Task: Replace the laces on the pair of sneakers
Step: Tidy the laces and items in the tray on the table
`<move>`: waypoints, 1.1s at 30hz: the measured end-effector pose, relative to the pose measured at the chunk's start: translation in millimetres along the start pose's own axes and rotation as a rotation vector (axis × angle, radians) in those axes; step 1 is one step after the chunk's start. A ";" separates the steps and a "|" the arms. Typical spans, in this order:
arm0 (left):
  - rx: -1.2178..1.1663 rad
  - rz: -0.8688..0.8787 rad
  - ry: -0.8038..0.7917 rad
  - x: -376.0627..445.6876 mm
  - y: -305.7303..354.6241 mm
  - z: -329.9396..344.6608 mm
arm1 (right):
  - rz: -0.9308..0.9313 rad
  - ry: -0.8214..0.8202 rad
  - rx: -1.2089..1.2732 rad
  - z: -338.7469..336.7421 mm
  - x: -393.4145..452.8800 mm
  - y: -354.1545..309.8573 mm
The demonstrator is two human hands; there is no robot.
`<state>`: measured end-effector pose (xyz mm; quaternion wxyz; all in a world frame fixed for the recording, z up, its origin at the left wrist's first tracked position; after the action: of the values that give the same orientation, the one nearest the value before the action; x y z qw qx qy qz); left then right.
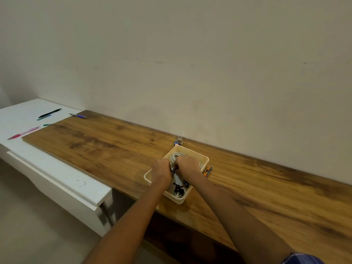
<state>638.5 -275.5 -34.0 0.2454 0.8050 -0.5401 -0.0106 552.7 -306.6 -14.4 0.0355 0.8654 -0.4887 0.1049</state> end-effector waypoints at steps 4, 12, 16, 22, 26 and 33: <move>0.003 0.026 0.036 4.9 3.4 -8.8 | 0.017 0.069 0.068 -8.8 5.2 5.0; -0.089 0.064 0.154 38.1 17.5 -27.4 | 0.171 0.323 0.218 -31.8 29.7 35.8; -0.043 0.006 0.130 63.5 11.5 -25.0 | 0.243 0.229 0.246 -20.1 58.7 59.5; 0.191 -0.093 -0.086 92.0 -31.5 -0.1 | 0.250 0.056 0.355 16.9 100.1 72.6; 0.192 -0.116 -0.124 106.1 -43.4 11.2 | 0.230 -0.029 0.349 38.5 122.7 73.7; 0.149 -0.128 -0.094 109.1 -50.2 12.4 | 0.274 -0.076 0.183 52.9 126.0 77.3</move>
<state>723.8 -360.9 -38.2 0.1579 0.8524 -0.4979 -0.0238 557.6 -461.1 -41.9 -0.0765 0.7937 -0.5914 0.1199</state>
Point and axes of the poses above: each hand's wrist, its own x-axis towards the middle knuckle, its own z-axis out of the palm, y = z × x, the point moved 4 cm from there along x, towards the middle knuckle, and after that the axes turned 11 degrees about y, right-handed, at the moved point
